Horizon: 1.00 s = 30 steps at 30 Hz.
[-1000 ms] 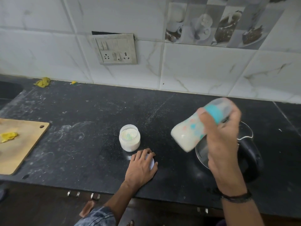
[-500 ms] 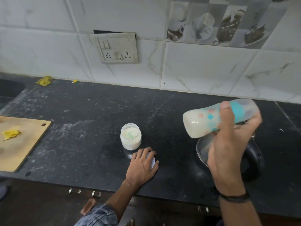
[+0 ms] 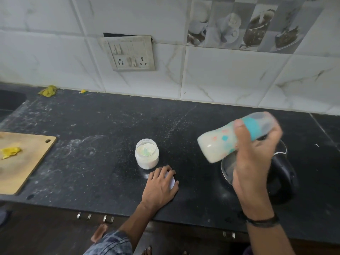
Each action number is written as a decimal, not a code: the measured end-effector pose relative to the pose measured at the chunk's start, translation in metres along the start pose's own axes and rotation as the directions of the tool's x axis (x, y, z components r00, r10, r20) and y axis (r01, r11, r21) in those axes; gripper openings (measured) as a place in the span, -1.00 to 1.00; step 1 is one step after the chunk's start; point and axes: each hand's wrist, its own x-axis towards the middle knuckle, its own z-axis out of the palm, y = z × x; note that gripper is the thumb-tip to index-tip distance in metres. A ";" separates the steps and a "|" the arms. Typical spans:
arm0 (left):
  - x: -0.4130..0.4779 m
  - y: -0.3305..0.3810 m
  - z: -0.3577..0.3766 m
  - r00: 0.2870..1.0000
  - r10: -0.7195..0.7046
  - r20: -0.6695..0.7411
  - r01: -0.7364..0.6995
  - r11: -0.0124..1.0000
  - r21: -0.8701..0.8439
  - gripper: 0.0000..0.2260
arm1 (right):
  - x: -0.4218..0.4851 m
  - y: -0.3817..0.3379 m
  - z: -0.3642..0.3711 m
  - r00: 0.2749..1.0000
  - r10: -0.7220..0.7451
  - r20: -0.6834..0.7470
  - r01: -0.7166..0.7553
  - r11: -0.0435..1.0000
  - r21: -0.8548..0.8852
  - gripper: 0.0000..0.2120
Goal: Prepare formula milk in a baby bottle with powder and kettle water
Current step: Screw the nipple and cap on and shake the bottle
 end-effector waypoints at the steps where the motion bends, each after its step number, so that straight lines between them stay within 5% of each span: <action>1: 0.000 0.001 -0.001 1.000 -0.001 0.006 0.001 1.000 0.003 -0.61 | 0.001 0.000 0.000 0.998 -0.013 -0.057 0.015 0.999 0.029 -0.24; 3: 0.000 0.001 -0.002 1.000 0.001 0.022 -0.001 1.000 0.005 -0.61 | 0.004 -0.001 0.003 0.998 0.022 -0.060 -0.020 0.999 0.034 -0.23; 6: 0.000 0.000 -0.004 0.999 -0.007 0.045 0.007 1.000 -0.005 -0.59 | 0.002 0.002 0.003 0.981 0.145 0.126 -0.133 0.986 -0.099 -0.37; 10: 0.001 0.003 -0.006 0.999 -0.010 0.052 0.010 1.000 0.002 -0.59 | 0.003 0.004 0.000 0.996 0.057 -0.071 -0.054 0.998 0.042 -0.36; 14: 0.000 0.001 -0.004 0.999 -0.010 0.037 0.010 1.000 -0.009 -0.60 | 0.003 0.005 0.003 0.982 0.154 0.112 -0.142 0.984 -0.108 -0.40; 19: 0.002 0.001 -0.001 1.000 -0.006 0.027 0.006 1.000 0.003 -0.60 | 0.002 0.007 -0.001 0.995 0.078 -0.055 -0.075 0.996 0.050 -0.40; 22: 0.000 -0.002 0.002 1.000 -0.003 0.006 0.003 1.000 -0.001 -0.61 | -0.001 0.010 0.004 0.978 0.158 0.132 -0.147 0.985 -0.090 -0.41; 27: 0.001 -0.001 0.004 1.000 -0.007 -0.008 0.007 1.000 0.009 -0.63 | 0.000 0.013 0.003 0.994 0.107 -0.037 -0.105 0.994 0.040 -0.35; 30: -0.001 -0.002 0.005 1.000 -0.003 -0.006 0.003 1.000 0.003 -0.63 | -0.003 0.013 0.005 0.972 0.171 0.159 -0.156 0.982 -0.104 -0.40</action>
